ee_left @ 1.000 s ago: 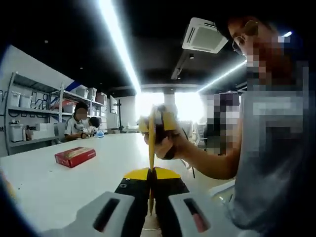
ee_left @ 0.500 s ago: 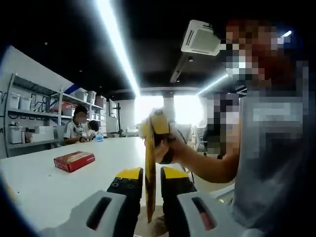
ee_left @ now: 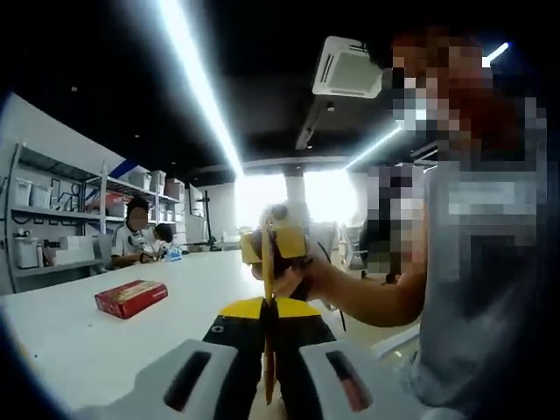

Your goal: Tear open the coffee pouch, take out the coffee, and pour the coffee from the pouch into the cup

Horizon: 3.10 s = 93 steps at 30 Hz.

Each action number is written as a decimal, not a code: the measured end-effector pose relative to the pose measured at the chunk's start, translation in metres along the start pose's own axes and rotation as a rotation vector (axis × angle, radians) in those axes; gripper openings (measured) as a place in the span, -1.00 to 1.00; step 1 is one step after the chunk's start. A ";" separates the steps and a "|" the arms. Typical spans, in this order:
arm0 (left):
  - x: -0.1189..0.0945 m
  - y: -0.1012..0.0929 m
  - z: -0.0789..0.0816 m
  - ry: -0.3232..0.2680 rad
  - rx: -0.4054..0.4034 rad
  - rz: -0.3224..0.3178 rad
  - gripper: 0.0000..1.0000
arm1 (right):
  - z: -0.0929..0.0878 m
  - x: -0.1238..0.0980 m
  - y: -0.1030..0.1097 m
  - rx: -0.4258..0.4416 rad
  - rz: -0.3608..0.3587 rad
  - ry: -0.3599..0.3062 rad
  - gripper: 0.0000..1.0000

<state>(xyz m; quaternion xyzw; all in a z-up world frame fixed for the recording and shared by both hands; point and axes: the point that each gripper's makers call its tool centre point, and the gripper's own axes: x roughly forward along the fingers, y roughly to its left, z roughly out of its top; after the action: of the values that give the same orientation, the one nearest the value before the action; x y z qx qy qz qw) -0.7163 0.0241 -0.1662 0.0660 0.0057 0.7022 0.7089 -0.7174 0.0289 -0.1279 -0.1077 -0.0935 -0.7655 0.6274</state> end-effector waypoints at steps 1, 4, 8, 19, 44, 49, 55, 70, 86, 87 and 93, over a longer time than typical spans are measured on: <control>0.001 0.000 -0.001 0.005 -0.002 -0.002 -0.89 | 0.000 -0.001 0.000 0.004 0.000 -0.007 -0.91; 0.001 0.000 -0.004 0.004 -0.012 0.000 -0.82 | -0.001 -0.002 -0.002 0.014 -0.008 -0.005 -0.94; -0.003 0.002 -0.018 0.029 -0.013 0.017 -0.78 | 0.005 -0.005 -0.003 0.015 -0.010 -0.023 -0.95; -0.006 0.004 -0.014 0.009 -0.015 0.034 -0.90 | -0.021 0.002 -0.003 0.034 -0.001 0.021 -0.89; -0.014 0.005 -0.023 -0.015 -0.065 0.046 -0.82 | -0.029 0.000 -0.005 0.081 -0.016 0.032 -0.94; -0.016 0.006 -0.024 -0.011 -0.059 0.054 -0.90 | -0.027 0.001 -0.006 0.072 -0.018 0.027 -0.91; -0.017 0.007 -0.022 -0.002 -0.049 0.059 -0.91 | -0.035 0.000 -0.008 0.090 -0.021 0.041 -0.91; -0.019 0.007 -0.031 0.017 -0.055 0.062 -0.91 | -0.034 0.001 -0.006 0.098 -0.017 0.018 -0.82; -0.017 0.005 -0.025 -0.007 -0.093 0.031 -0.86 | -0.045 0.008 -0.003 0.135 -0.004 0.029 -0.93; -0.017 0.005 -0.025 -0.005 -0.088 0.032 -0.86 | -0.045 0.008 -0.003 0.139 -0.004 0.029 -0.92; -0.018 0.005 -0.029 0.004 -0.077 0.033 -0.89 | -0.032 0.003 -0.007 0.080 -0.015 0.033 -0.72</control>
<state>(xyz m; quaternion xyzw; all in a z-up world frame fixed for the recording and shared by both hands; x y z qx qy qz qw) -0.7245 0.0090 -0.1964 0.0371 -0.0211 0.7138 0.6991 -0.7262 0.0181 -0.1579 -0.0694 -0.1143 -0.7675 0.6270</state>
